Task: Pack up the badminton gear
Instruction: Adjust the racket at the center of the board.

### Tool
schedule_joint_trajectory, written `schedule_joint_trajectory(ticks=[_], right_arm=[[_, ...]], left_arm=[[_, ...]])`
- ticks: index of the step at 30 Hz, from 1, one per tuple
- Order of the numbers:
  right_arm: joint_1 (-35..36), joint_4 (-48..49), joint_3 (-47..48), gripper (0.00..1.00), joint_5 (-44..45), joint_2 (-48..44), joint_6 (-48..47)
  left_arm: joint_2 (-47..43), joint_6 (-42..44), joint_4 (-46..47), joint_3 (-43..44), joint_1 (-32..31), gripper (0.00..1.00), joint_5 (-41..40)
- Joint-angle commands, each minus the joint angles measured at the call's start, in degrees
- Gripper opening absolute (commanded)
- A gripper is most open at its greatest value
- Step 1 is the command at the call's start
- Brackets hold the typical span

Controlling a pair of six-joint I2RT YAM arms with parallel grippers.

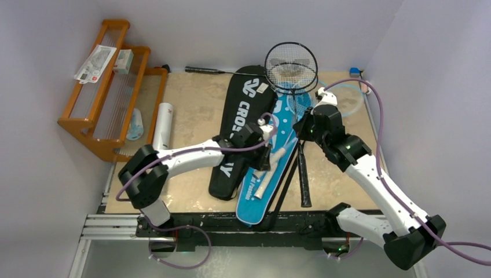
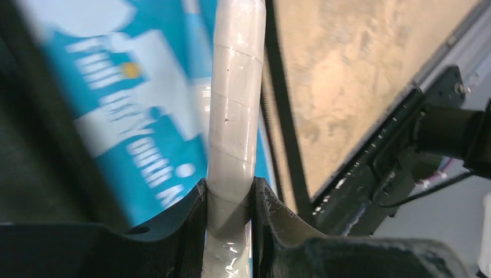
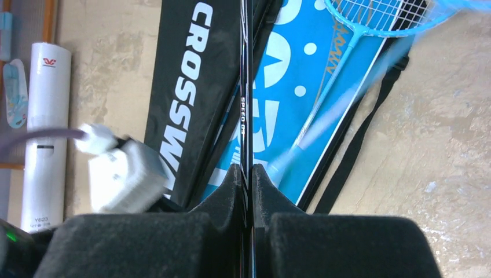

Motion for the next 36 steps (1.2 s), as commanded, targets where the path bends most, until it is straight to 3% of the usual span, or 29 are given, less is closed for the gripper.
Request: schedule_joint_trajectory(ticks=[1,4,7,8,15,24,30,36], right_arm=[[-0.12,0.46,2.32,0.01,1.51,-0.05,0.11],[-0.12,-0.23,1.7,0.01,0.95,0.69,0.66],[-0.12,-1.97,0.96,0.0,1.34,0.93,0.63],[-0.12,-2.27,0.5,0.0,1.57,0.72,0.45],[-0.07,-3.94,-2.4,0.0,2.46,-1.47,-0.08],[-0.12,-8.12,-3.81,0.0,1.22,-2.19,1.21],[-0.12,-8.19,-4.84,0.0,0.86,-2.87,1.71],[-0.12,-7.25,-5.51,0.0,0.41,-2.32,1.77]], left_arm=[[6.35,-5.11,9.14,3.04,-5.98,0.21,5.39],[8.43,-3.97,6.14,5.51,-8.52,0.38,-0.6],[4.53,-3.64,4.62,3.46,-8.06,0.62,-7.0],[3.06,-3.38,4.07,2.84,-7.16,0.66,-7.81],[-2.72,-2.33,1.44,-0.42,-1.25,0.66,-9.03],[-0.48,4.06,-0.96,0.09,2.79,0.56,-25.03],[4.93,5.76,1.01,2.36,4.96,0.38,-22.92],[7.53,6.25,2.83,2.99,6.36,0.38,-18.75]])
